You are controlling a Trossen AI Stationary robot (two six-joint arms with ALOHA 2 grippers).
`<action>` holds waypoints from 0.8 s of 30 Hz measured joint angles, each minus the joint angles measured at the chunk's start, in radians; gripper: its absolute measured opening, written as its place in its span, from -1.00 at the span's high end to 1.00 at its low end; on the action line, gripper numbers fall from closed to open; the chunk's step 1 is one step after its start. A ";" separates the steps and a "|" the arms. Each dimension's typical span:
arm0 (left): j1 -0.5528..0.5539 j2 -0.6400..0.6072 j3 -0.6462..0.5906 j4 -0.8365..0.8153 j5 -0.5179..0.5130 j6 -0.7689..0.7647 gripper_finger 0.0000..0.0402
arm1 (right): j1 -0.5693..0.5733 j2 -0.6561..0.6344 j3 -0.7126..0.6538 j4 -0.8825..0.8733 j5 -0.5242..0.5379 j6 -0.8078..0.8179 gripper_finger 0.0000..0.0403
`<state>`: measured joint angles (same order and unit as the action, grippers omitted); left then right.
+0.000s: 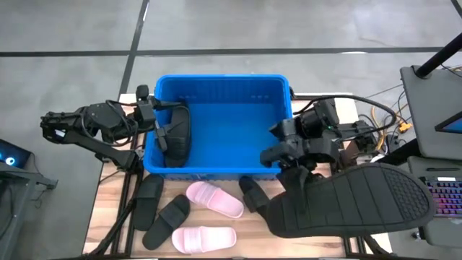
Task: Pick and place slides into bin
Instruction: Put the black slide into the blue container
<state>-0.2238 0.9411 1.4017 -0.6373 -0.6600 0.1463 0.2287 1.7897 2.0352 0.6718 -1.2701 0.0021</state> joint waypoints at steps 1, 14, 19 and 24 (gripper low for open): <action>0.000 0.003 0.000 0.000 -0.002 0.000 -0.05 | 0.002 0.000 0.002 -0.002 -0.012 0.000 0.68; 0.000 0.008 0.000 0.001 -0.004 -0.004 -0.05 | -0.001 -0.012 0.006 -0.004 -0.029 0.071 0.68; 0.000 0.008 0.000 0.002 -0.004 -0.004 -0.05 | -0.015 -0.019 0.007 -0.003 -0.030 0.096 0.68; 0.000 0.012 0.000 0.001 -0.005 -0.004 -0.05 | -0.040 -0.020 0.007 -0.020 0.070 0.105 0.68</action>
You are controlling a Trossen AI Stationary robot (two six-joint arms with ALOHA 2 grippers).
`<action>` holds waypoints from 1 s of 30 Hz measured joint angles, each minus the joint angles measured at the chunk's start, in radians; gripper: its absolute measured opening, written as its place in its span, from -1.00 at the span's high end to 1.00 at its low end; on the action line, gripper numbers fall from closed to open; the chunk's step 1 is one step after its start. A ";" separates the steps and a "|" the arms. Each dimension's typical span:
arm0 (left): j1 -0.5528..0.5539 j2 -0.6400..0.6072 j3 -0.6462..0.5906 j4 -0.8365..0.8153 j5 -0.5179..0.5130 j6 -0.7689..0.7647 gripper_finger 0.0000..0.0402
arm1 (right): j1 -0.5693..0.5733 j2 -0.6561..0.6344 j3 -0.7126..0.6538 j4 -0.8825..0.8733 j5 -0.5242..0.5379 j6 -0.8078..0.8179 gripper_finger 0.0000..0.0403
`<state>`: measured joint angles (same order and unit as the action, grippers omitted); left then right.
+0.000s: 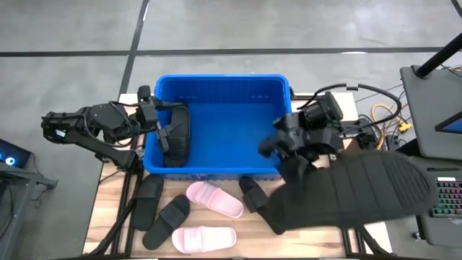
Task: Pick and place slides into bin
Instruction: Put the black slide into the blue container
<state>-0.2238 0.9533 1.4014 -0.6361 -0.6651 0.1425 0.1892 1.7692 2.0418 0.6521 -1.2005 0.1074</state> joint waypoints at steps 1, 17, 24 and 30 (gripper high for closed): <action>0.000 0.001 0.000 0.000 0.000 0.000 -0.05 | -0.008 -0.001 0.000 -0.016 0.050 -0.007 0.68; 0.000 0.002 0.002 -0.001 -0.001 0.005 -0.05 | -0.143 -0.022 -0.001 -0.696 1.099 0.090 0.68; 0.000 0.001 0.000 -0.002 -0.002 0.005 -0.05 | -0.143 -0.046 -0.001 -0.995 1.620 0.232 0.68; 0.000 0.001 0.001 -0.002 -0.002 0.005 -0.05 | -0.142 -0.046 -0.002 -1.085 1.698 0.282 0.68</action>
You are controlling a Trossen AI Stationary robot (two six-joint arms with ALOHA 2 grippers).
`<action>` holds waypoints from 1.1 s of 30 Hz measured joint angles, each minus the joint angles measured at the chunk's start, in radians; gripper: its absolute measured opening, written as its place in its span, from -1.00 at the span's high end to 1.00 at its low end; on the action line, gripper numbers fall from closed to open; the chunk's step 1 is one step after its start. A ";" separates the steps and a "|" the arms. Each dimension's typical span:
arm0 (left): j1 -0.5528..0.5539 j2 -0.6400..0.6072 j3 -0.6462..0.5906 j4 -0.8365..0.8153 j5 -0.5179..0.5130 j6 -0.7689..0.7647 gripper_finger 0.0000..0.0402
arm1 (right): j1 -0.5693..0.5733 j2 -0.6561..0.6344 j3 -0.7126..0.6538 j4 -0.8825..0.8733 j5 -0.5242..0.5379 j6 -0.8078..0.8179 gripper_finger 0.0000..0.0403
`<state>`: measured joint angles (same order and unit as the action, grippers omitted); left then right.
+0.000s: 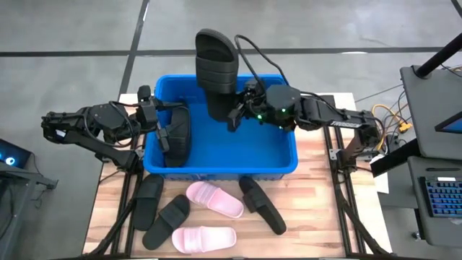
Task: Pick and place slides into bin
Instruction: Put the black slide into the blue container
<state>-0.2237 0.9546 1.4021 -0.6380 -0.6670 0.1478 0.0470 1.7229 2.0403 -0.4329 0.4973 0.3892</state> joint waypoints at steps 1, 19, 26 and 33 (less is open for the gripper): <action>0.000 0.000 0.000 0.000 0.000 0.000 -0.05 | 0.001 0.000 0.000 -0.002 0.000 0.003 0.68; 0.000 0.008 0.001 0.001 -0.068 0.053 -0.05 | -0.012 0.000 -0.001 0.277 -0.861 -0.335 0.68; 0.000 0.014 0.002 0.002 -0.102 0.052 -0.05 | 0.001 -0.005 -0.001 0.654 -1.616 -0.445 0.68; 0.000 0.028 0.004 0.068 -0.108 0.066 -0.05 | -0.010 -0.017 0.001 0.728 -1.724 -0.371 0.68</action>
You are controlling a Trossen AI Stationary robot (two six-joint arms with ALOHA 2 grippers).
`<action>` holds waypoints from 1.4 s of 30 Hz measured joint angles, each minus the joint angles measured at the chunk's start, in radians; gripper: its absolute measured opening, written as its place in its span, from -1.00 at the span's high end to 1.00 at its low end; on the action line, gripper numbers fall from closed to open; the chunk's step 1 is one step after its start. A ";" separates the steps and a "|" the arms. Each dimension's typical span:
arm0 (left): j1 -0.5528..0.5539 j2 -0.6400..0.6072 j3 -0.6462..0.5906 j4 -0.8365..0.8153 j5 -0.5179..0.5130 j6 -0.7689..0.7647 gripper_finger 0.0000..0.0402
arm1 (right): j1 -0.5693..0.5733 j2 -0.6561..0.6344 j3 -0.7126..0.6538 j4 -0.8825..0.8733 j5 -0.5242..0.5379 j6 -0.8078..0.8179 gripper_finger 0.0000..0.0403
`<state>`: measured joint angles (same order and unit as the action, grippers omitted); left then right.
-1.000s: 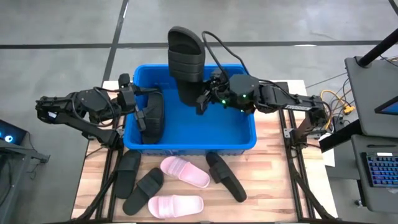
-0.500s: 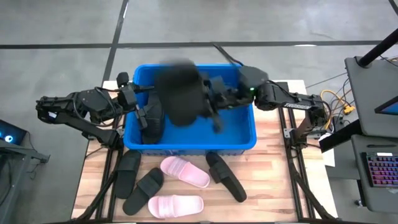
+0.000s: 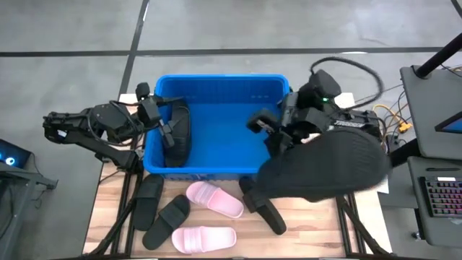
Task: Pick and place slides into bin
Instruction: Put the black slide into the blue container
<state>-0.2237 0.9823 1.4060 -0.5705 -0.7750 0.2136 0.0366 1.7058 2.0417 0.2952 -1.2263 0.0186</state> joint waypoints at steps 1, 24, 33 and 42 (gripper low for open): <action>0.000 0.004 0.001 0.012 -0.001 0.016 -0.05 | -0.008 0.001 -0.001 -0.020 0.013 0.014 0.68; 0.000 0.054 0.000 0.171 -0.210 0.298 -0.05 | -0.089 -0.028 -0.002 -1.011 1.553 0.217 0.68; 0.000 0.109 0.000 0.238 -0.227 0.361 -0.05 | -0.087 -0.024 -0.003 -1.116 1.672 0.213 0.68; 0.002 0.272 0.000 0.505 -0.474 0.855 -0.05 | -0.087 -0.021 -0.005 -1.117 1.672 0.210 0.68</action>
<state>-0.2218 1.2538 1.4063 -0.0653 -1.2490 1.0687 -0.0505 1.6848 2.0369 -0.8214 0.4458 0.2283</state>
